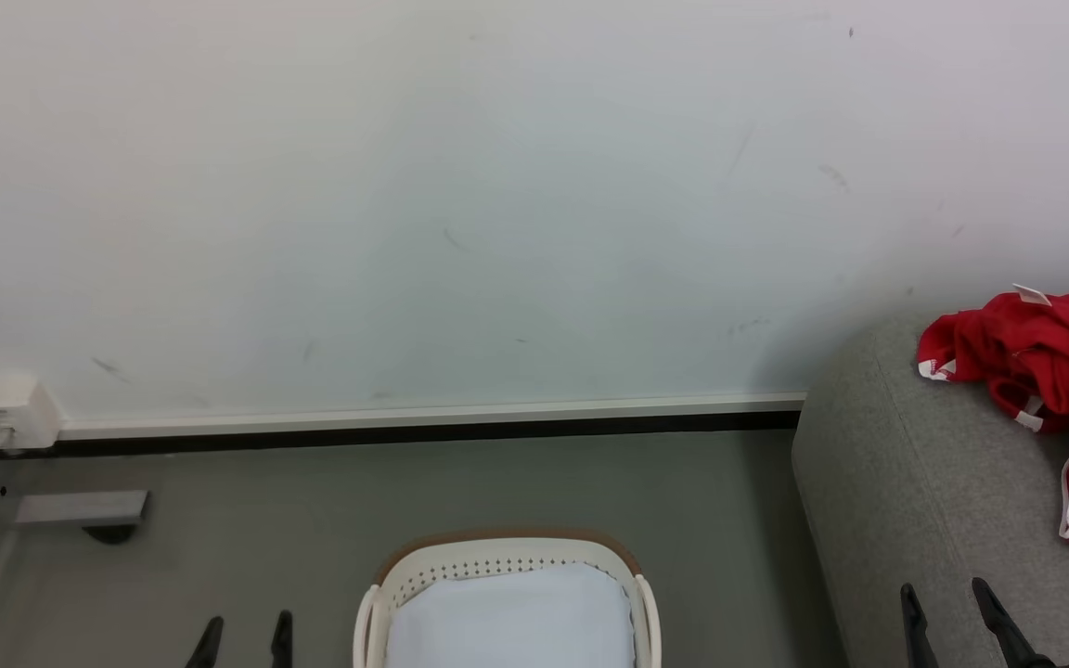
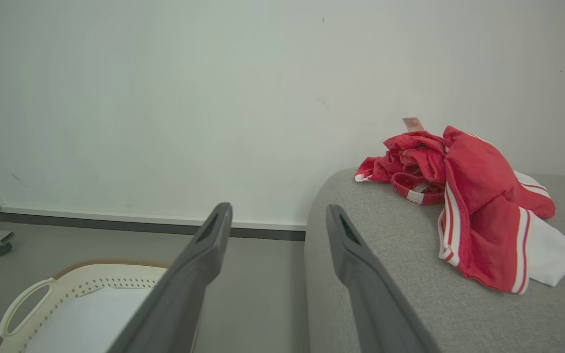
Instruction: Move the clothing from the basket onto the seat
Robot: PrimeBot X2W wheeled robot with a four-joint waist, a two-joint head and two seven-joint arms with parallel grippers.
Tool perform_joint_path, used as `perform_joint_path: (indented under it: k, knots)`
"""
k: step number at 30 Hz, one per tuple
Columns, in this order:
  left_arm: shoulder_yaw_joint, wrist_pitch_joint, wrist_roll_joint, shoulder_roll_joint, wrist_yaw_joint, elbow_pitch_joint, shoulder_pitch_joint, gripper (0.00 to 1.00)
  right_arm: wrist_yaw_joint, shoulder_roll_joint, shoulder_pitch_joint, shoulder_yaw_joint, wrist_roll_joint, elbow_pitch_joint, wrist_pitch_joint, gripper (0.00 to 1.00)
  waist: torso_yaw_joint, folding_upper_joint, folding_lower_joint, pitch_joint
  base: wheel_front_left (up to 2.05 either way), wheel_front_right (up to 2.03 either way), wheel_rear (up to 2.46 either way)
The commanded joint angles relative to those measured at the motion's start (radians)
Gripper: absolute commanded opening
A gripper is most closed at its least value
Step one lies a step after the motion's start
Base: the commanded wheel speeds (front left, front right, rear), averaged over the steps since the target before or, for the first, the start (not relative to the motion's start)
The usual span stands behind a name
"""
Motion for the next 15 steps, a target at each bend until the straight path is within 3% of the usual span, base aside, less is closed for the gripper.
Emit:
perform_joint_path:
  k: [1, 14, 15]
  knots:
    - [0.013, 0.000, 0.015, -0.005, -0.007, -0.005, 0.012, 1.00, -0.003, -0.003, -0.009, -0.001, 0.005, 0.009, 0.000, 1.00, 0.004, 0.0000, 0.0000, -0.001, 0.00, 0.00, 0.00]
    - [0.064, -0.001, 0.061, -0.042, -0.039, -0.020, 0.014, 1.00, -0.003, -0.003, -0.017, 0.034, 0.018, 0.039, 0.000, 1.00, 0.021, 0.0000, 0.0000, -0.001, 0.00, 0.00, 0.00]
    - [0.060, 0.000, 0.054, -0.043, -0.038, -0.013, 0.005, 0.00, 0.000, 0.000, -0.003, 0.034, 0.014, 0.039, 0.000, 0.00, 0.021, 0.0000, 0.0000, -0.001, 0.00, 0.00, 0.00]
